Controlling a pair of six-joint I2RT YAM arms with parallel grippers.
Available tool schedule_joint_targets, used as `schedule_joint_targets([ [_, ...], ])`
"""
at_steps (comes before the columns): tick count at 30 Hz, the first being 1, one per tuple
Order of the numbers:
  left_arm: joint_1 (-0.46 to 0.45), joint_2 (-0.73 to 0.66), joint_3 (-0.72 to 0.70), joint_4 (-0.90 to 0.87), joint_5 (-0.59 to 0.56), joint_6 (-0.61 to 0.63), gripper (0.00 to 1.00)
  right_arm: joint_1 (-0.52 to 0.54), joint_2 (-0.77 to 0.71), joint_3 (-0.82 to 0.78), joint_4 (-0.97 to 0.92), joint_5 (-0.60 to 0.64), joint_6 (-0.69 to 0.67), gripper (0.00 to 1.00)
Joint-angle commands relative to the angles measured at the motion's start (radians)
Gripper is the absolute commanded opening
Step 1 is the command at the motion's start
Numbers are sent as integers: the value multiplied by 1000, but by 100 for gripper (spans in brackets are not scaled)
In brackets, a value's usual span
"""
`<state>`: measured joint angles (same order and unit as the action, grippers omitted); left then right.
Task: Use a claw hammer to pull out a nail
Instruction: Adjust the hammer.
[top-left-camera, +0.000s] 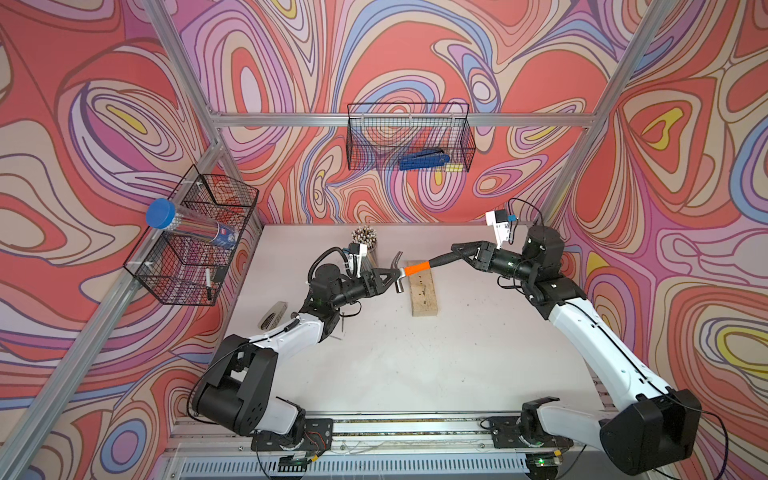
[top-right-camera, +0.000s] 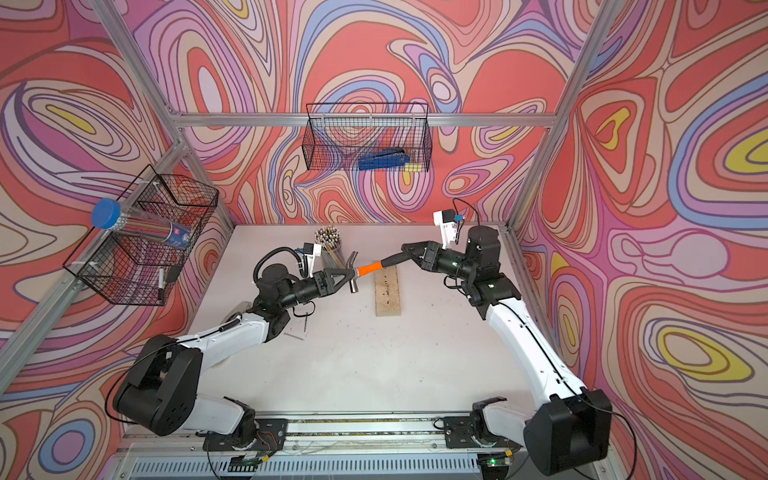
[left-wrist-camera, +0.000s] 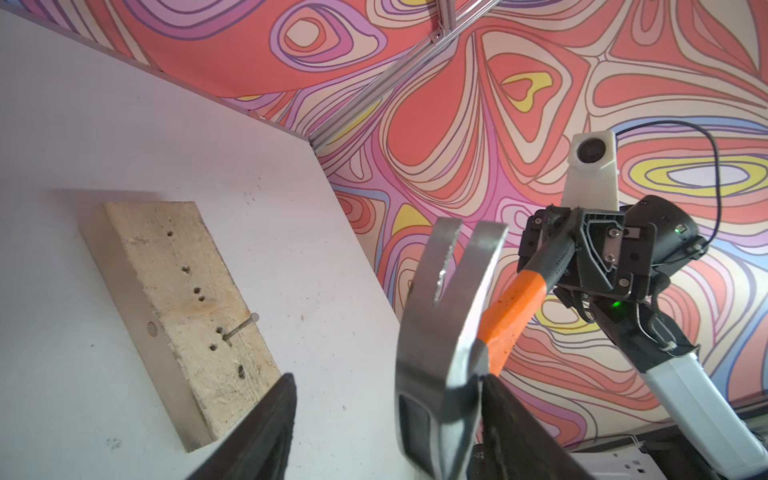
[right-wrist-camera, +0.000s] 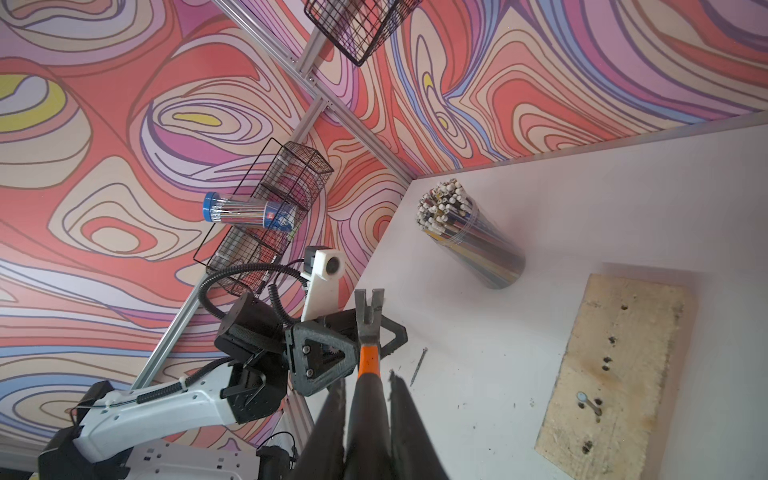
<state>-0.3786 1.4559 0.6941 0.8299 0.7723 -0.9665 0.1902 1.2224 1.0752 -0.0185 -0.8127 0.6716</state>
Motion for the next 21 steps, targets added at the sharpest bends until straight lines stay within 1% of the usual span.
schedule_joint_targets([
  [1, 4, 23, 31, 133, 57, -81, 70, -5, -14, -15, 220, -75, 100, 0],
  [4, 2, 60, 38, 250, 78, -162, 65, -4, -5, -42, 281, -82, 138, 0],
  [8, 0, 128, 47, 420, 98, -277, 55, -5, 4, -77, 371, -88, 191, 0],
  [9, -3, 144, 49, 463, 101, -303, 51, -4, 6, -80, 379, -89, 196, 0],
  [10, -5, 159, 56, 491, 109, -325, 47, -5, 9, -83, 386, -89, 201, 0],
  [13, -22, 169, 81, 489, 132, -326, 41, -4, 15, -100, 414, -92, 215, 0],
  [14, -25, 169, 86, 485, 133, -324, 36, -4, 19, -104, 413, -93, 215, 0],
  [15, -27, 167, 89, 482, 134, -323, 29, -4, 22, -108, 411, -93, 213, 0],
  [17, -27, 170, 96, 477, 143, -323, 10, -4, 22, -116, 403, -85, 203, 0],
  [18, -27, 172, 96, 477, 144, -325, 3, -4, 21, -116, 390, -82, 192, 0],
  [19, -25, 175, 99, 477, 147, -328, 0, -5, 23, -114, 367, -77, 177, 0],
  [21, -23, 176, 101, 461, 147, -327, 0, -4, 22, -101, 292, -73, 126, 0],
])
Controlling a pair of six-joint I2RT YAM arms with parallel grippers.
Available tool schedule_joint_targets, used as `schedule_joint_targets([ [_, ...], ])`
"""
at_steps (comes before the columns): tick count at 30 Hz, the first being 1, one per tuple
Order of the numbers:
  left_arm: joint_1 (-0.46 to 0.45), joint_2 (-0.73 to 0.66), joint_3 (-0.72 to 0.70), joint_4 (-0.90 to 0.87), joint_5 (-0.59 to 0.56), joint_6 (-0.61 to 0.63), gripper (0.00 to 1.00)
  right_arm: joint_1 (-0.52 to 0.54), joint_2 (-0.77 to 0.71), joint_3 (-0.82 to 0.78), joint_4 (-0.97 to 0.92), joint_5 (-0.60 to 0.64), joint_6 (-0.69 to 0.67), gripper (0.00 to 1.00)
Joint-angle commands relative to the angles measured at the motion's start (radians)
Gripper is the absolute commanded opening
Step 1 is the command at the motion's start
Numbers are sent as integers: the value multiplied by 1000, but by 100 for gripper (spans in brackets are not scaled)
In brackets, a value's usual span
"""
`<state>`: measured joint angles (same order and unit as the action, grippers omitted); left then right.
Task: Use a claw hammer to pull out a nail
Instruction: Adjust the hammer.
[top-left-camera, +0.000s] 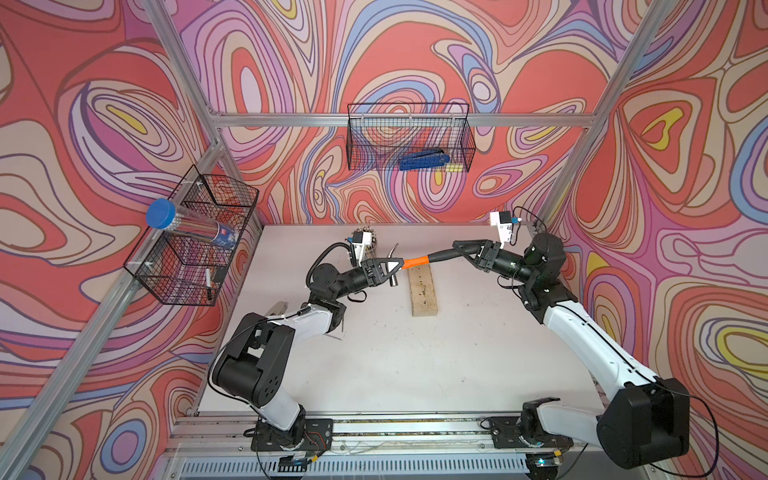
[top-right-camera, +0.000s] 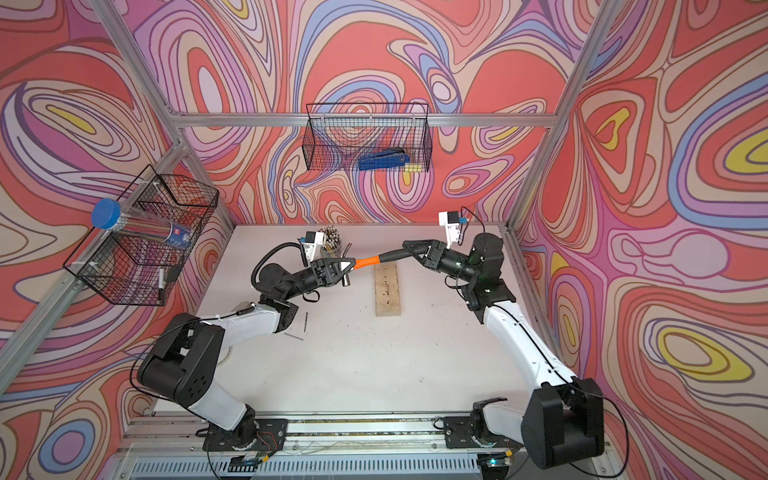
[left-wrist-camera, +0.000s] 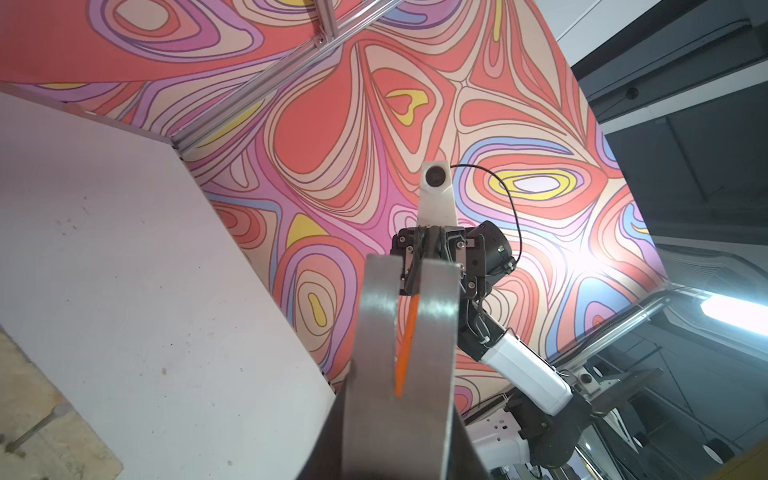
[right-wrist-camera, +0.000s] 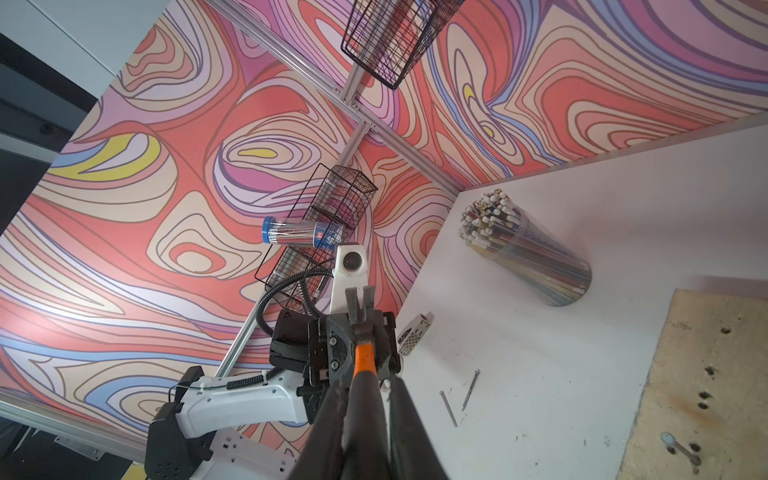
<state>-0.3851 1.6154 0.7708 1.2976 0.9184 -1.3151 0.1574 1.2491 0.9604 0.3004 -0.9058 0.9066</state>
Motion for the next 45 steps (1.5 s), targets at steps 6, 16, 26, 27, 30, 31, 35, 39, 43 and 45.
schedule_joint_targets([
  [6, 22, 7, 11, -20, -16, 17, 0, 18, -38, 42, -265, 98, -273, 35],
  [16, 67, -24, -8, -58, -28, 23, 0, -37, -121, -1, -393, 253, -334, 56],
  [26, 90, -52, 3, -109, 26, 23, 0, -111, -138, -48, -338, 168, -297, 59],
  [27, 92, -58, 1, -113, 26, 17, 0, -114, -128, -54, -315, 139, -284, 59],
  [30, 98, -73, -6, -104, 25, 4, 0, -116, -114, -68, -300, 128, -278, 59],
  [31, 99, -77, -11, -99, 15, -1, 0, -116, -110, -80, -294, 123, -278, 58],
  [35, 99, -78, -22, -74, -18, -27, 0, -116, -90, -130, -218, 56, -236, 57],
  [39, 100, -66, -24, -35, -42, -55, 0, -115, -91, -199, -88, 11, -163, 56],
  [43, 99, -46, -22, 27, -59, -107, 0, -113, -69, -273, 115, -39, -35, 57],
  [45, 96, -54, -27, 27, -64, -107, 0, -108, -50, -304, 233, -51, 30, 57],
])
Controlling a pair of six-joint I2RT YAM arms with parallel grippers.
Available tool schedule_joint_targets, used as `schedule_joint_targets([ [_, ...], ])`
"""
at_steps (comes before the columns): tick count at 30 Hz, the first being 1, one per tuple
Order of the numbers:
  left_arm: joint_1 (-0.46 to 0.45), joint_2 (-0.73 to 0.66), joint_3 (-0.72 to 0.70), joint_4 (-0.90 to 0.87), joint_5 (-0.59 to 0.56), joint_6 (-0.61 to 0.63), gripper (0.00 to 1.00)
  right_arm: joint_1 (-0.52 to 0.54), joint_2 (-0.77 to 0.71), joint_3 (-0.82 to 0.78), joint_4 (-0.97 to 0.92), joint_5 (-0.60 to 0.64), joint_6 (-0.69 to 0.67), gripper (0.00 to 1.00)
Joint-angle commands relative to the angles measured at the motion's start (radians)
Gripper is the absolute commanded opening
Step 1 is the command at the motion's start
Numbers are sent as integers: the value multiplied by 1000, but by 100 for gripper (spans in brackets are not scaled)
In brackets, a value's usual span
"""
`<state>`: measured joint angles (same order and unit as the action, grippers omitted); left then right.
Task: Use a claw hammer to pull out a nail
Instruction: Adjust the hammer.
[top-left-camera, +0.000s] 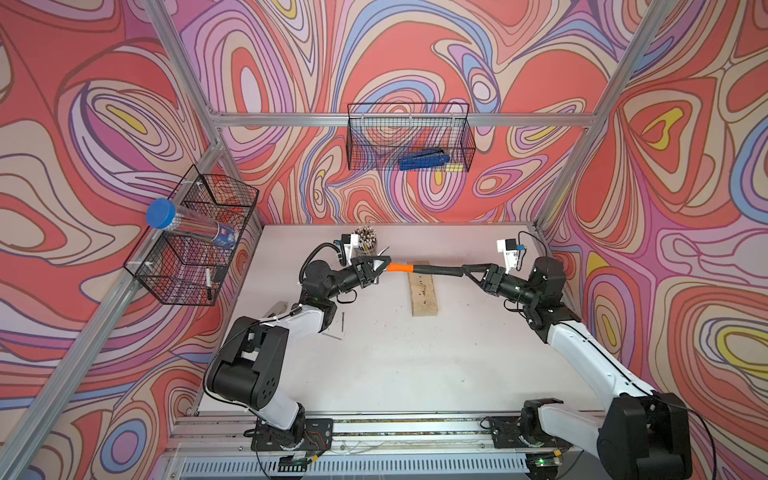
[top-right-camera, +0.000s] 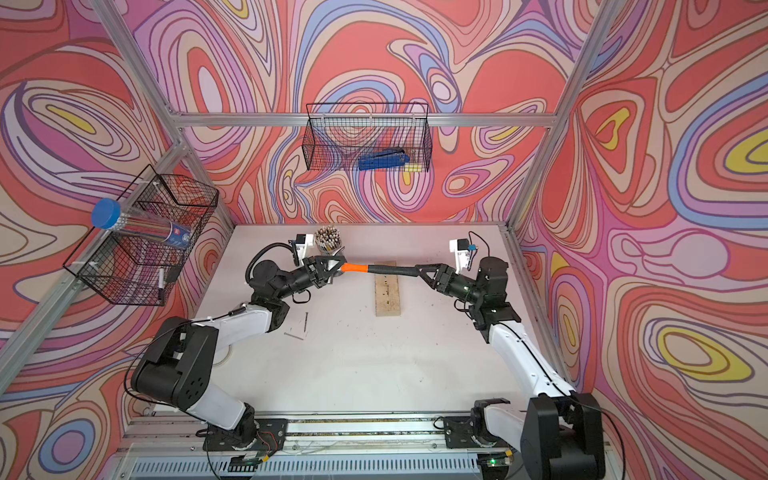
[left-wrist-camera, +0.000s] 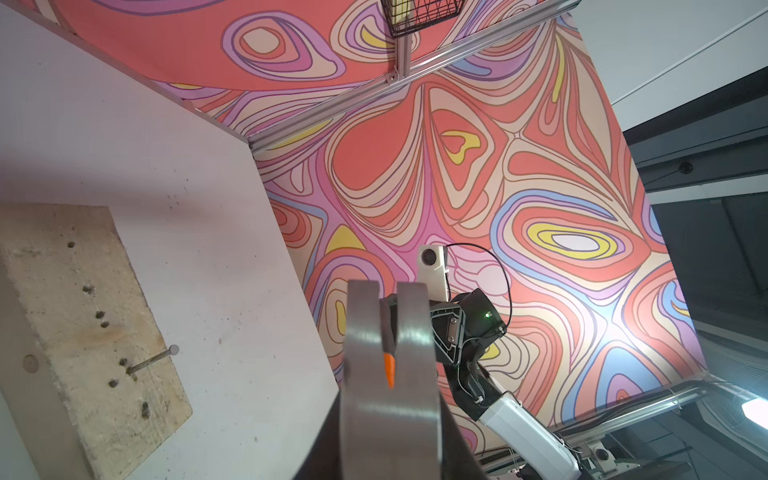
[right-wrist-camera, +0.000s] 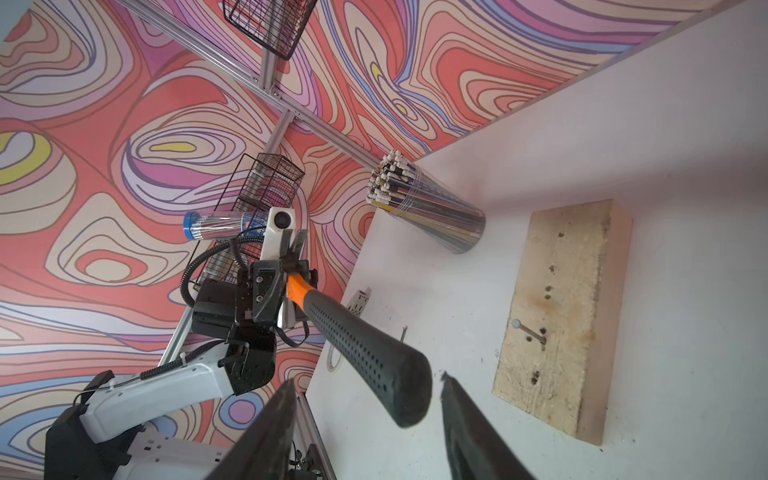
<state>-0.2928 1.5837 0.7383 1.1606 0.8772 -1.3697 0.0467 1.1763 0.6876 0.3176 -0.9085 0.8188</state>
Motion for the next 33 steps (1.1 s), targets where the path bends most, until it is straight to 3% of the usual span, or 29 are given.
schedule_joint_targets([
  [1, 3, -27, 4, 163, -23, -54, 0, 9, 35, -40, 255, -52, 137, 57],
  [15, -18, -48, 24, 164, -18, -78, 0, 142, 249, -2, 795, -52, 424, 52],
  [23, -28, -50, 39, 164, 3, -92, 0, 164, 249, 28, 736, -70, 373, 47],
  [29, -27, -45, 52, 166, 27, -101, 0, 170, 227, 43, 638, -74, 307, 34],
  [33, -28, -56, 51, 166, 28, -107, 0, 170, 192, 50, 499, -30, 216, 44],
])
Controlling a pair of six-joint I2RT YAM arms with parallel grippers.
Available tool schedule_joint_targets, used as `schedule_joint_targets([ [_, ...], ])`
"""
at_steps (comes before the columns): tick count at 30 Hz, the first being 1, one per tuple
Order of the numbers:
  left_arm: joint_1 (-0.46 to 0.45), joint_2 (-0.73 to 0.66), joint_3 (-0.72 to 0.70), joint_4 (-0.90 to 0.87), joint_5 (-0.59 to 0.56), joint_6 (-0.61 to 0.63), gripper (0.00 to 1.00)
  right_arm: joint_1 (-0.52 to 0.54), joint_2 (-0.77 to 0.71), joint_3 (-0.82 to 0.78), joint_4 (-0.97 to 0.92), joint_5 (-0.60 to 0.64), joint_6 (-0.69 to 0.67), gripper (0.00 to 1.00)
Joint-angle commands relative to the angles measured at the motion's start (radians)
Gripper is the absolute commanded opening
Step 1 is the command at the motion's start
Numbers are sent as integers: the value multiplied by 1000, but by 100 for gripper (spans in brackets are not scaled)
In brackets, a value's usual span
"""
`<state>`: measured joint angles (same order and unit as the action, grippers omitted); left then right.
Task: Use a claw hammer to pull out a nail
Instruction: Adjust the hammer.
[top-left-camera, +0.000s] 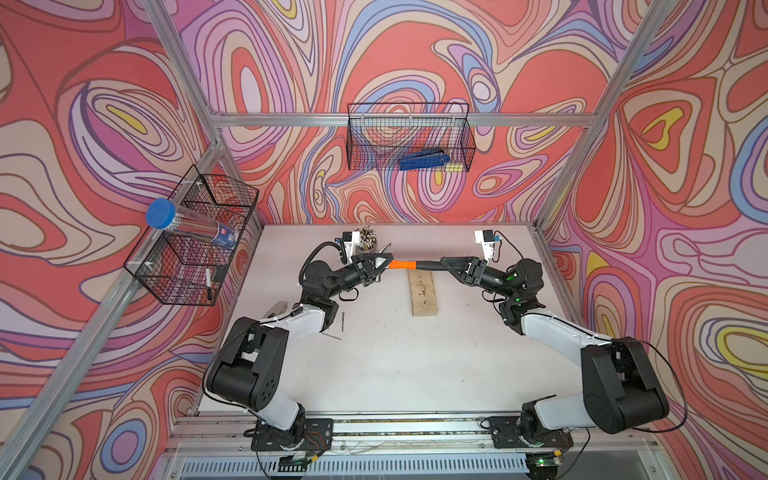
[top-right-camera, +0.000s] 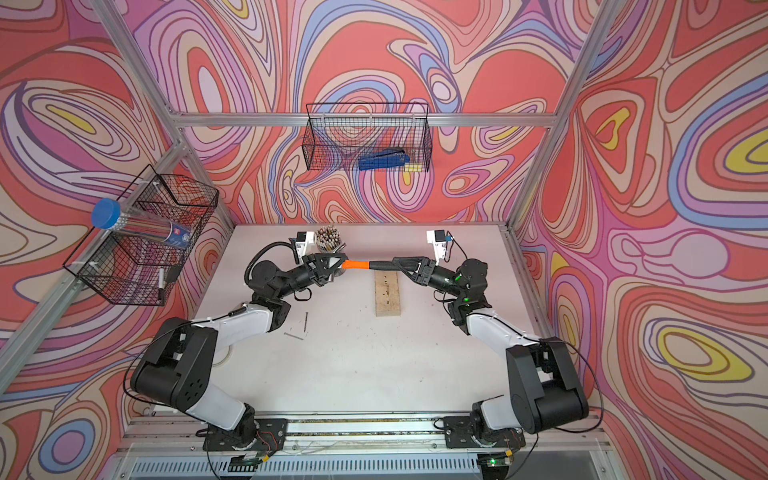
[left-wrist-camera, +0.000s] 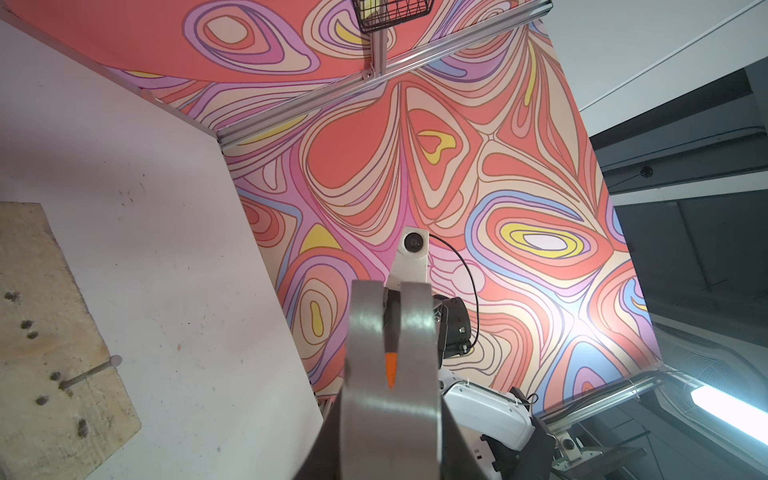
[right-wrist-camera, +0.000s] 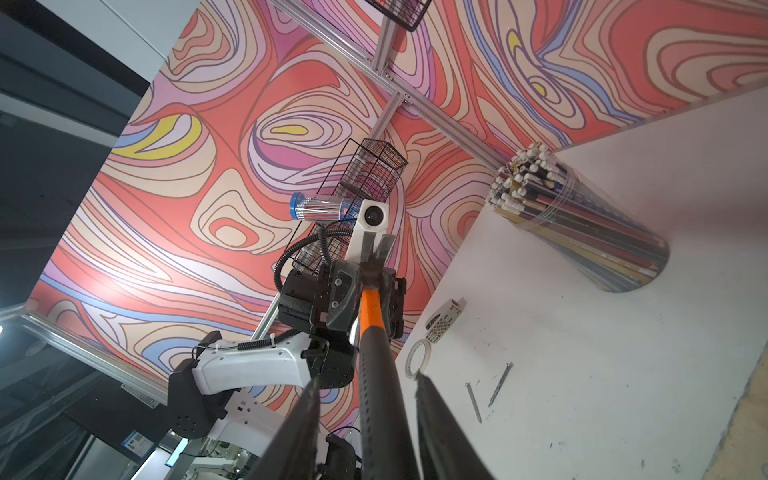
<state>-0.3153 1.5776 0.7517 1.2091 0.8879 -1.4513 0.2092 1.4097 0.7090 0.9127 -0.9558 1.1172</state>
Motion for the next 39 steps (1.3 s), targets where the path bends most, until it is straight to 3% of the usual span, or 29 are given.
schedule_joint_targets([
  [1, -5, -54, 38, 117, 21, -26, 0, 7, -49, 32, -121, 22, -101, 44],
  [8, -2, -72, 41, 118, 42, -43, 0, 8, -59, 36, -105, 17, -101, 44],
  [16, -1, -57, 50, 118, 63, -62, 0, 8, -42, 36, 3, -40, -38, 30],
  [23, -1, -39, 57, 117, 64, -72, 0, 7, -43, 44, -4, -66, -34, 0],
  [29, 1, -27, 59, 114, 57, -69, 0, 7, -47, 52, -110, -77, -76, 0],
  [31, 5, -28, 48, 107, 41, -61, 28, 8, -67, 68, -224, -54, -137, 0],
  [35, 10, -98, 17, -40, 20, 94, 39, -2, -128, 102, -419, -6, -231, 0],
  [39, 11, -228, 53, -557, -13, 425, 50, -16, -183, 203, -728, 63, -383, 0],
])
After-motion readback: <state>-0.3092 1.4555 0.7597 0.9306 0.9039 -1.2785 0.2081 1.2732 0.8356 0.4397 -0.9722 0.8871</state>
